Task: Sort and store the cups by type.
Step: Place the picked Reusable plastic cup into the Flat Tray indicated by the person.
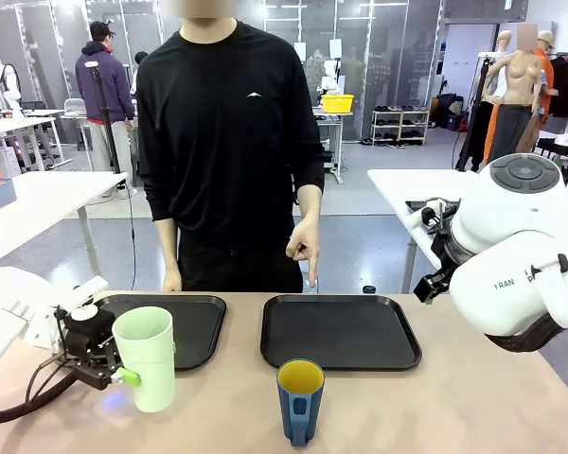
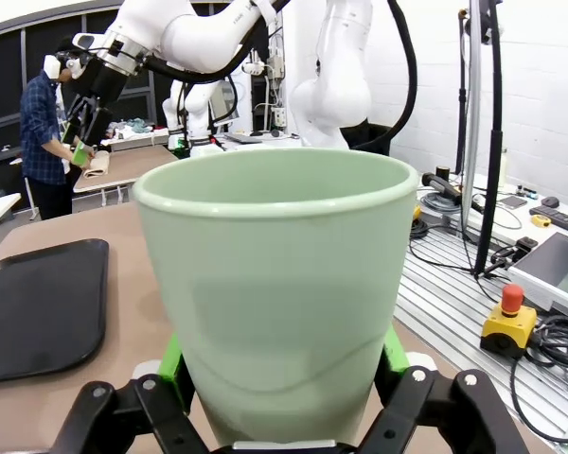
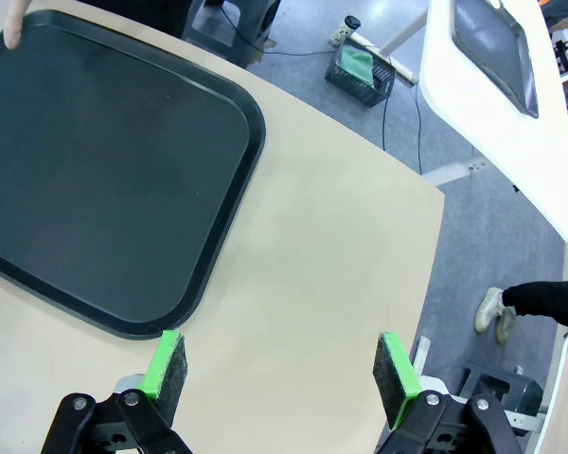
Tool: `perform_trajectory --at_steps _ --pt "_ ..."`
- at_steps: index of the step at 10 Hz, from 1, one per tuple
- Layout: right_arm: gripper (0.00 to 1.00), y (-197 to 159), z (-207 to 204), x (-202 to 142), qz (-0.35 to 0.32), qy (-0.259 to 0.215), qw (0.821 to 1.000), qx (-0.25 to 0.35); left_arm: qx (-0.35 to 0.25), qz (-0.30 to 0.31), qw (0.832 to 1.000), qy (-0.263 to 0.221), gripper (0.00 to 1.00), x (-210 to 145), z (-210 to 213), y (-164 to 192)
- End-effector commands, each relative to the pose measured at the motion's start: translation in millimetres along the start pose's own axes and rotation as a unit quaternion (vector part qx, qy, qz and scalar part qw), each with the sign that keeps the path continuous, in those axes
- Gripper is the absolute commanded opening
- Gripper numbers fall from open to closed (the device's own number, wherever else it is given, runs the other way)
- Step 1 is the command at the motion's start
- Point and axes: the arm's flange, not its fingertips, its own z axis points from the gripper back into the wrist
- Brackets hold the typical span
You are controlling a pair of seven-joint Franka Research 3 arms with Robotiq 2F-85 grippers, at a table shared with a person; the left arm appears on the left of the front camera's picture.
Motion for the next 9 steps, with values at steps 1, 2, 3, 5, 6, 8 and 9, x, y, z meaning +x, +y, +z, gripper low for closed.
perform_trajectory --at_steps 1,2,3,5,6,8,9 --pt "1.00 -0.1 -0.7 0.1 0.000 0.000 1.000 -0.001 0.017 -0.009 1.000 -0.010 0.86 10.7 -9.3 20.0" --pt "1.00 -0.1 -0.7 0.1 0.000 0.000 1.000 -0.001 0.022 -0.018 1.000 -0.014 0.86 15.8 -12.3 31.7" --pt "1.00 -0.1 -0.7 0.1 0.000 0.000 1.000 -0.001 0.024 -0.022 0.999 -0.009 0.86 21.6 -17.0 44.9" --pt "1.00 -0.1 -0.7 0.1 0.000 0.000 1.000 -0.001 0.045 -0.023 0.999 0.005 0.86 29.9 -30.1 81.8" --pt "1.00 -0.1 -0.7 0.1 0.000 0.000 1.000 -0.001 0.065 -0.028 0.998 0.003 0.86 35.0 -38.6 100.5" --pt "1.00 -0.1 -0.7 0.1 0.000 0.000 1.000 -0.001 0.074 -0.027 0.997 0.002 0.86 43.8 -60.5 140.1" --pt "1.00 -0.1 -0.7 0.1 0.000 0.000 1.000 -0.001 0.082 -0.022 0.996 0.001 0.86 42.1 -69.4 162.8"
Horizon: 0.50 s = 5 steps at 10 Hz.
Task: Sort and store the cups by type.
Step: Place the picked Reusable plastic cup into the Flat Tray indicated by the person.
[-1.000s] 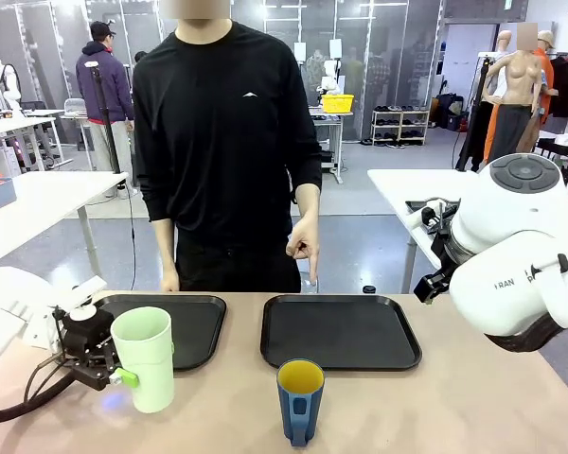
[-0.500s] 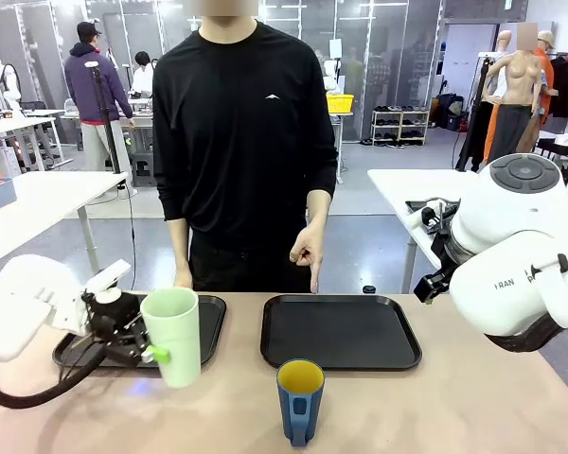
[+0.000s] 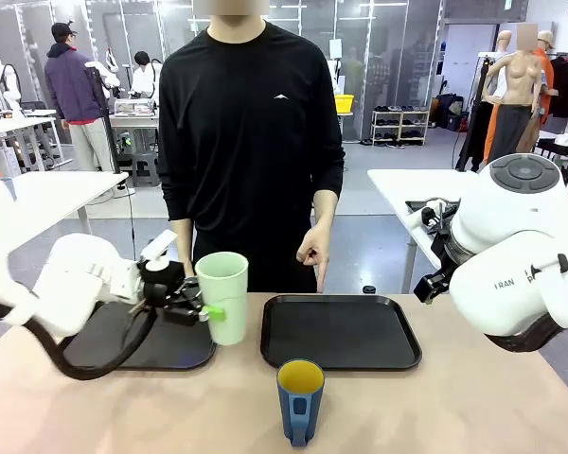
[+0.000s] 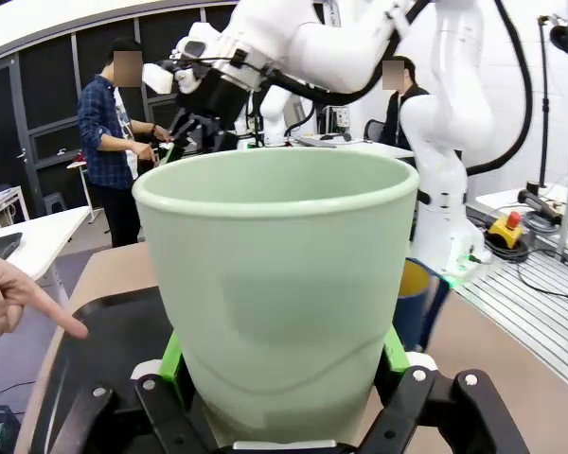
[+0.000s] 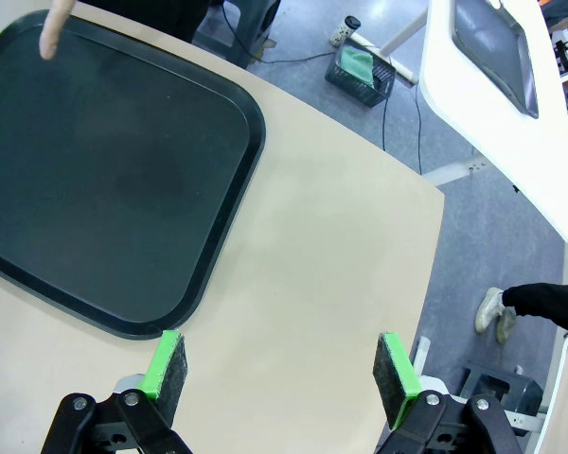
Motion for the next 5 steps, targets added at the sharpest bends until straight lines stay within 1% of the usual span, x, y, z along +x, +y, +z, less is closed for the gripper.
perform_trajectory --at_steps 1,3,4,5 --pt "1.00 -0.1 -0.8 0.1 0.000 0.000 1.000 -0.001 0.024 0.012 1.000 -0.007 0.86 -7.9 -16.5 39.8" --pt "1.00 -0.1 -0.8 0.1 0.000 0.000 1.000 -0.001 0.019 0.007 1.000 -0.013 0.86 -8.2 -30.6 55.0" --pt "1.00 -0.1 -0.8 0.1 0.000 0.000 1.000 -0.001 0.005 -0.002 1.000 -0.010 0.86 -6.4 -30.0 54.4" --pt "1.00 -0.1 -0.8 0.1 0.000 0.000 1.000 -0.001 0.015 0.001 1.000 -0.010 0.86 -10.3 -28.7 41.5"
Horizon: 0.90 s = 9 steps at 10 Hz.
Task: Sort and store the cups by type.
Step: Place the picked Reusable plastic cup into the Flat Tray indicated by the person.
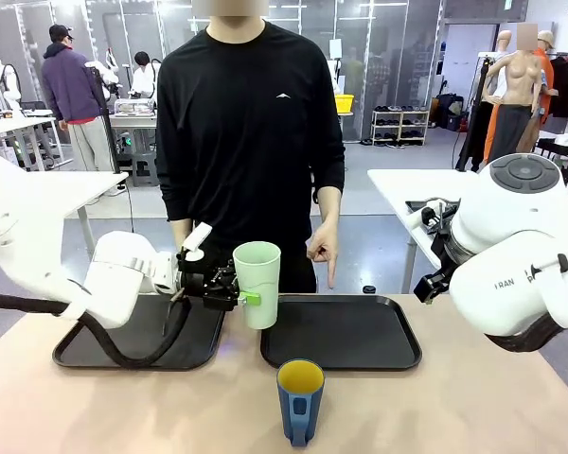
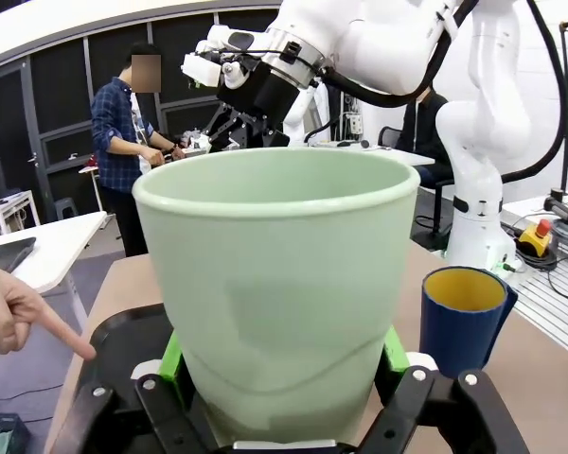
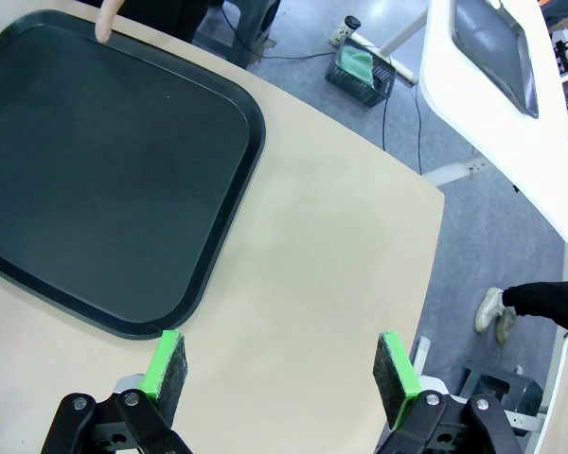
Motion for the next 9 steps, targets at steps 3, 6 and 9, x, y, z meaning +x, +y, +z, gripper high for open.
perform_trajectory --at_steps 3,6,9 --pt "1.00 -0.2 -0.8 0.1 0.000 0.000 1.000 -0.001 0.002 0.004 1.000 0.001 0.86 1.5 3.3 -6.1" --pt "1.00 -0.2 -0.8 0.1 0.000 0.000 1.000 -0.001 0.017 -0.018 1.000 -0.011 0.86 -8.5 -17.3 11.5" --pt "1.00 -0.2 -0.8 0.1 0.000 0.000 1.000 -0.001 0.032 -0.013 0.999 -0.025 0.86 -10.5 -48.9 36.7"
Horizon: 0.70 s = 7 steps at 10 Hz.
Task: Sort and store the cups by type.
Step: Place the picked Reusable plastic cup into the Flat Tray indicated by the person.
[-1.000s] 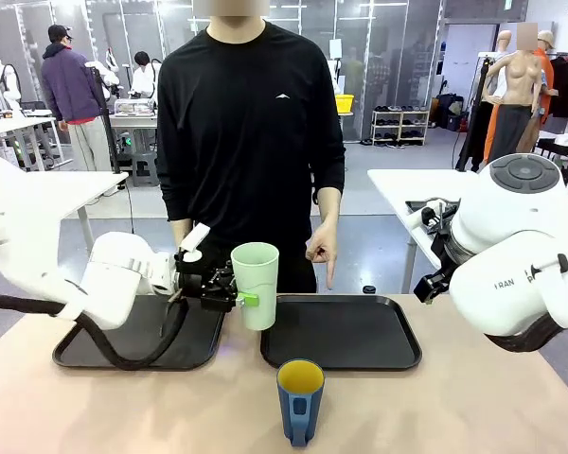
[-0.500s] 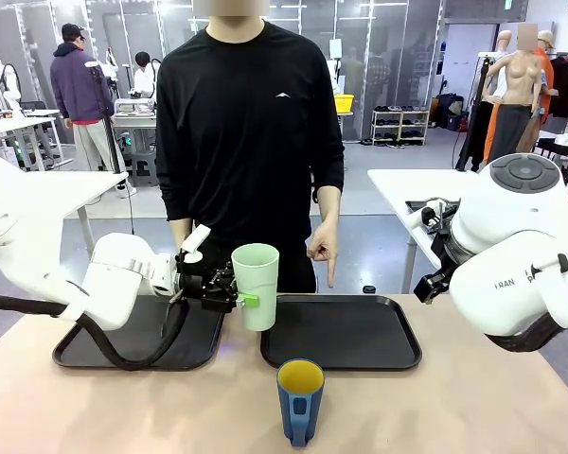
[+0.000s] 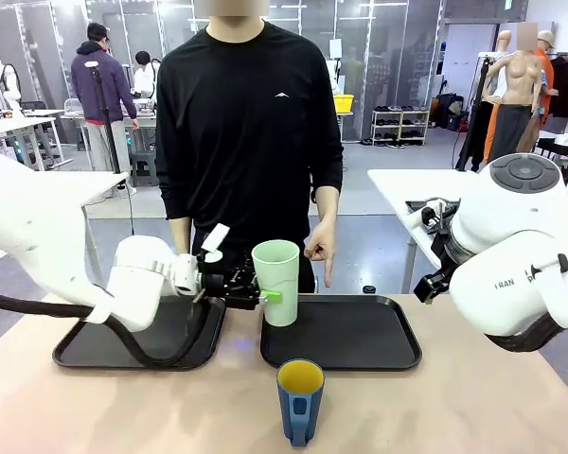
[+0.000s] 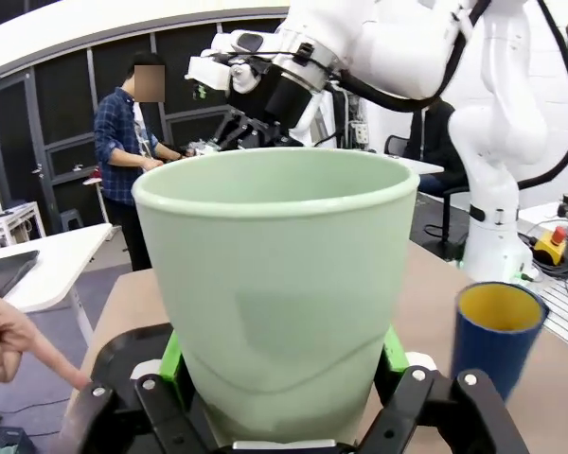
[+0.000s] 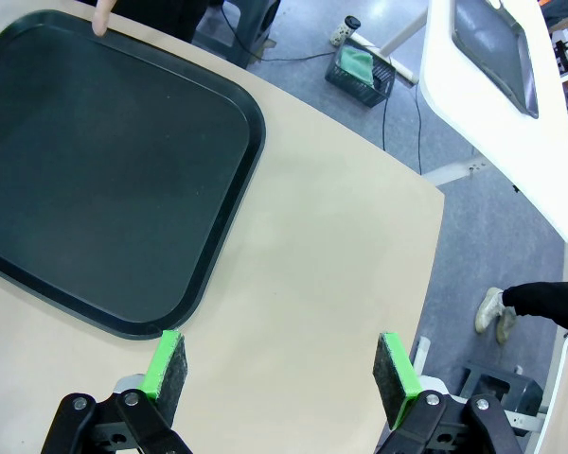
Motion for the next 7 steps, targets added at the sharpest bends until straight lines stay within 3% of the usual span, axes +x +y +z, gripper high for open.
perform_trajectory --at_steps 1,7 --pt "1.00 -0.1 -0.8 0.1 0.000 0.000 1.000 -0.001 0.032 0.003 0.999 -0.013 0.86 -6.0 -24.1 32.5" --pt "1.00 -0.1 -0.8 0.1 0.000 0.000 1.000 -0.001 0.048 0.039 0.998 -0.029 0.86 -42.1 -71.5 71.5"
